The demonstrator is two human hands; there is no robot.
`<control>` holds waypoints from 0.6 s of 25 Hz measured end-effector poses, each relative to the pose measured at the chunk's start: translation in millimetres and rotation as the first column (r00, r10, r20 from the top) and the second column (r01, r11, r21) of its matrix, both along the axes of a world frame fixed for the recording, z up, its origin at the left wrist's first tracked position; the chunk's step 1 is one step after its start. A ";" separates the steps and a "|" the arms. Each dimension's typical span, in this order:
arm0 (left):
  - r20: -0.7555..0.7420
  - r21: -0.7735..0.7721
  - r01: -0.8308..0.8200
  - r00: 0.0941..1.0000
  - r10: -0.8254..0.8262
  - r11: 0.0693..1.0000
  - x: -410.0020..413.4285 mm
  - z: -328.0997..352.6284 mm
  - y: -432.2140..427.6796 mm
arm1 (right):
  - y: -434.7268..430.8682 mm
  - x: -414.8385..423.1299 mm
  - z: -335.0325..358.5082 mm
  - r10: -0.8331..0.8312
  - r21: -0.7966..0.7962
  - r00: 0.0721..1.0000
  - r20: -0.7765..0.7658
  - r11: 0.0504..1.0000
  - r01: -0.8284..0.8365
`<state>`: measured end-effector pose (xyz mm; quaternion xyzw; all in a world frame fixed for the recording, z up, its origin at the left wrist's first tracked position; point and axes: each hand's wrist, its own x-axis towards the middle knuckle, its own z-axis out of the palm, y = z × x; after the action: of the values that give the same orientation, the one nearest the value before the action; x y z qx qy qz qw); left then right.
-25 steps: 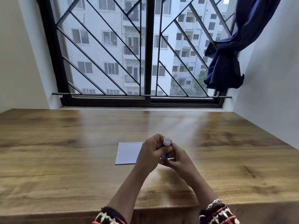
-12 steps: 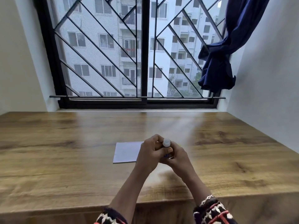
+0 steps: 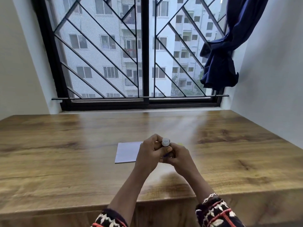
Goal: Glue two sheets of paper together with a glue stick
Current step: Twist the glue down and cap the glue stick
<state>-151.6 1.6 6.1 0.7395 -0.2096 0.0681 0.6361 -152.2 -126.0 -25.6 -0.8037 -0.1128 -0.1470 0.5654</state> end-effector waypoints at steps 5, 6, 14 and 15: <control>0.006 0.054 0.024 1.000 -0.024 0.998 -5.3 3.1 0.7 | 0.3 -8.0 2.0 0.038 0.017 0.999 -0.022 0.999 -0.037; 0.005 0.064 0.031 1.000 -0.031 0.997 -5.4 4.9 2.1 | -1.3 -8.0 1.6 0.078 0.013 0.996 -0.035 0.997 -0.078; 0.018 0.019 0.010 1.000 -0.011 1.000 -7.6 2.5 1.1 | -1.7 -6.6 4.1 0.014 0.029 1.000 0.010 0.999 -0.015; 0.023 0.009 -0.002 1.000 0.001 1.000 -7.3 0.7 0.7 | -1.1 -6.9 4.6 -0.007 0.006 1.000 0.018 1.000 0.007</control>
<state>-158.9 2.3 6.8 0.7416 -0.2166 0.0762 0.6304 -159.1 -127.1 -20.9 -0.8011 -0.1146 -0.1567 0.5662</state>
